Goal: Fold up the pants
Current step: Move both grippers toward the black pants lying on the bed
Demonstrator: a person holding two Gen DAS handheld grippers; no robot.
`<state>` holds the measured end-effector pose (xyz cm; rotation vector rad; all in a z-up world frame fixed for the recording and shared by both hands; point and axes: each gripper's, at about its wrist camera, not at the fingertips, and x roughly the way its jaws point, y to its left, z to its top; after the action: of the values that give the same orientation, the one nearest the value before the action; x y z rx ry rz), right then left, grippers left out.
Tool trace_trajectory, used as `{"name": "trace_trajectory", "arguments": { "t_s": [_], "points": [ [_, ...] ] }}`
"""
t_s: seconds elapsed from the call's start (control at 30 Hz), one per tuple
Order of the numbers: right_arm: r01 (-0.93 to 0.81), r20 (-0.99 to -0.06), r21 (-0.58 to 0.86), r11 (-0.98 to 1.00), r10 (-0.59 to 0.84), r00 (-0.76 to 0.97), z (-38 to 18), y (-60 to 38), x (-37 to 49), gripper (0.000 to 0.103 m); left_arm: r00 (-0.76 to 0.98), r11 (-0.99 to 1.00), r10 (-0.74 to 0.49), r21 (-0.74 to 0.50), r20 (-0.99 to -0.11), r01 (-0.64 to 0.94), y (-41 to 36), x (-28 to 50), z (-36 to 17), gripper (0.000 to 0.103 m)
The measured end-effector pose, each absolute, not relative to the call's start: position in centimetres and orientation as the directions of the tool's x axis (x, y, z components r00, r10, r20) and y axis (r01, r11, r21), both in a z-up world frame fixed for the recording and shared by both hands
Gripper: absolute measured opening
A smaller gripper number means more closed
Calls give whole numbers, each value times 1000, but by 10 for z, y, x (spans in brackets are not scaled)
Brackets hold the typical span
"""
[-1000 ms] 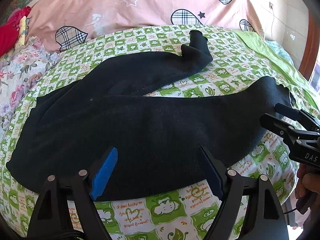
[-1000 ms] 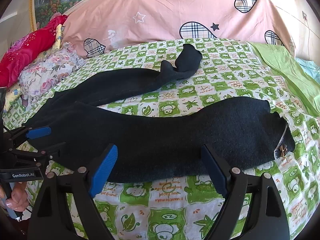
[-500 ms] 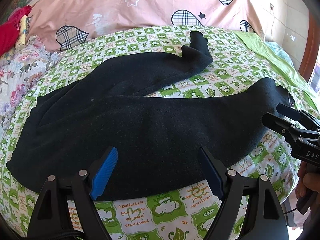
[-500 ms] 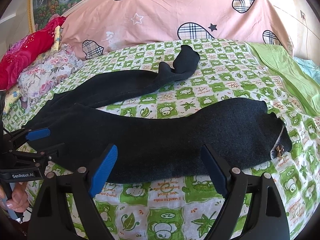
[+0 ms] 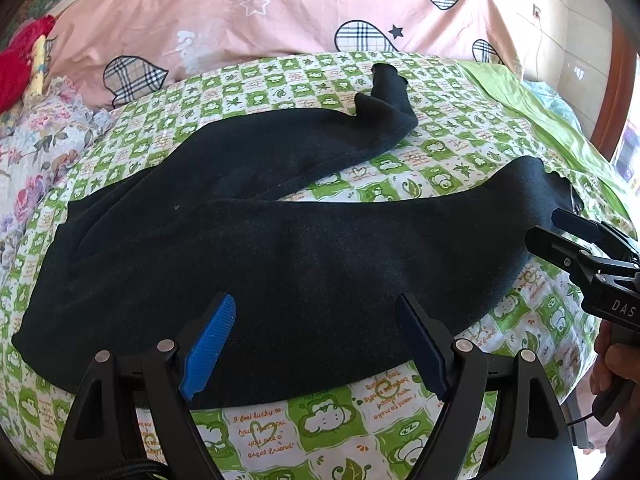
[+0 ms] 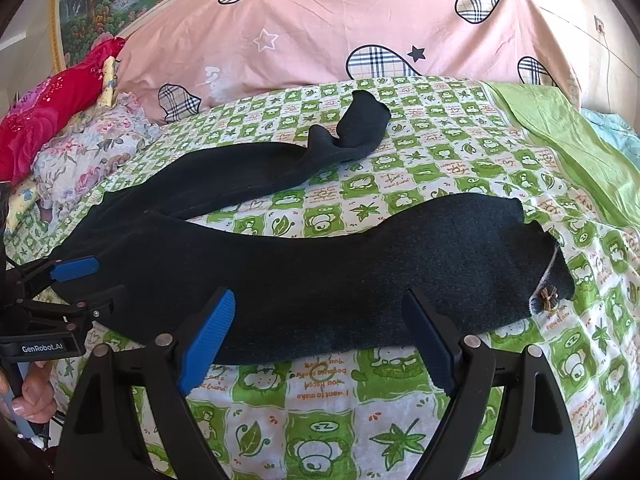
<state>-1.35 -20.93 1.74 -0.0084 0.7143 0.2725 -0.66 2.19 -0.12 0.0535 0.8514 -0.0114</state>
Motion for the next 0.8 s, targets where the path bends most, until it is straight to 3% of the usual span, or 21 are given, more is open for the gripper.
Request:
{"name": "trace_trajectory", "arguments": {
  "t_s": [0.8],
  "points": [
    [-143,-640,131,981,194,743,29,-259,-19,86,631,981,-115,11,-767,192,-20,28,10,83]
  ]
}}
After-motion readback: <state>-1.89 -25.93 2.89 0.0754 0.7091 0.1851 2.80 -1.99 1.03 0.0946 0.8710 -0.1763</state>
